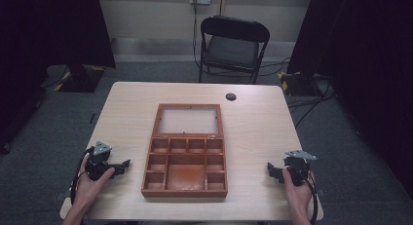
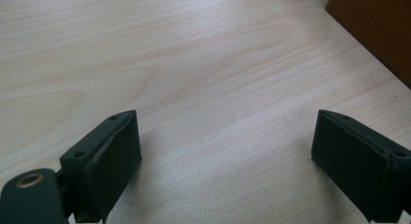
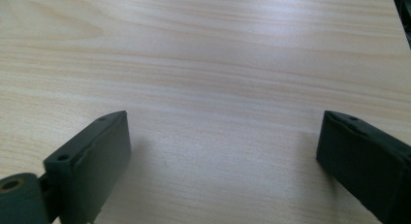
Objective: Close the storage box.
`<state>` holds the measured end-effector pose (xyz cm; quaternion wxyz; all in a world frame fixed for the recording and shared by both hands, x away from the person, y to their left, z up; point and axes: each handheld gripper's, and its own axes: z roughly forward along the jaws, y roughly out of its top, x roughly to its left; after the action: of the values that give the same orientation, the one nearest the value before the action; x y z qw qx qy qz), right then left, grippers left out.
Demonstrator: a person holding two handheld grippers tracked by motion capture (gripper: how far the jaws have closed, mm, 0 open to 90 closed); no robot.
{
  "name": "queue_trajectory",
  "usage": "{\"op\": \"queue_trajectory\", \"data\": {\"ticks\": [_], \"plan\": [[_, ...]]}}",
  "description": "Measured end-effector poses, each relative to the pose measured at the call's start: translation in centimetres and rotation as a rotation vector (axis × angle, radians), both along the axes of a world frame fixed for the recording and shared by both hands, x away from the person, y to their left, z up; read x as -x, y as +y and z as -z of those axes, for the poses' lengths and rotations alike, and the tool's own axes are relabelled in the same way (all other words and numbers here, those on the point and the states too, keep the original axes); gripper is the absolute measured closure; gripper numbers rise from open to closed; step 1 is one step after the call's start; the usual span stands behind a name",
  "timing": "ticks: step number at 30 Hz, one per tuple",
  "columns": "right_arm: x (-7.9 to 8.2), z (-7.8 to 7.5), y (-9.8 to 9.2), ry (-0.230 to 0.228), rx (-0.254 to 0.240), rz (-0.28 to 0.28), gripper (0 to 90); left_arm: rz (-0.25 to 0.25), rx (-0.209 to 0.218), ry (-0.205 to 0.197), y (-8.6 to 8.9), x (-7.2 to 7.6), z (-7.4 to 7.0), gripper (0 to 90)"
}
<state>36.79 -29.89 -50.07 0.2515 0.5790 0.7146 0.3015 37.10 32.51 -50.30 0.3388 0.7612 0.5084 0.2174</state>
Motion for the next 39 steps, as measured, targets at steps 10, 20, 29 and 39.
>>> {"op": "queue_trajectory", "data": {"ticks": [10, 20, 29, 39], "plan": [[-0.1, 0.0, -0.1, 0.01, 0.003, 0.018, 0.2, 0.004, 0.001, -0.001, 0.0, 0.0, 0.0, 9.8], [0.6, -0.3, 1.2, 0.027, -0.006, -0.009, 8.2, 0.012, -0.014, 0.016, 0.1, 0.1, -0.3, 15.7], [-0.4, -0.9, 2.3, 0.059, -0.034, -0.071, 15.5, 0.014, -0.018, 0.039, -0.1, -0.7, -0.8, 18.7], [-3.0, -2.9, 4.6, 0.036, -0.047, -0.128, 17.6, 0.052, -0.006, 0.025, -1.5, -1.9, -2.1, 18.4]]}}
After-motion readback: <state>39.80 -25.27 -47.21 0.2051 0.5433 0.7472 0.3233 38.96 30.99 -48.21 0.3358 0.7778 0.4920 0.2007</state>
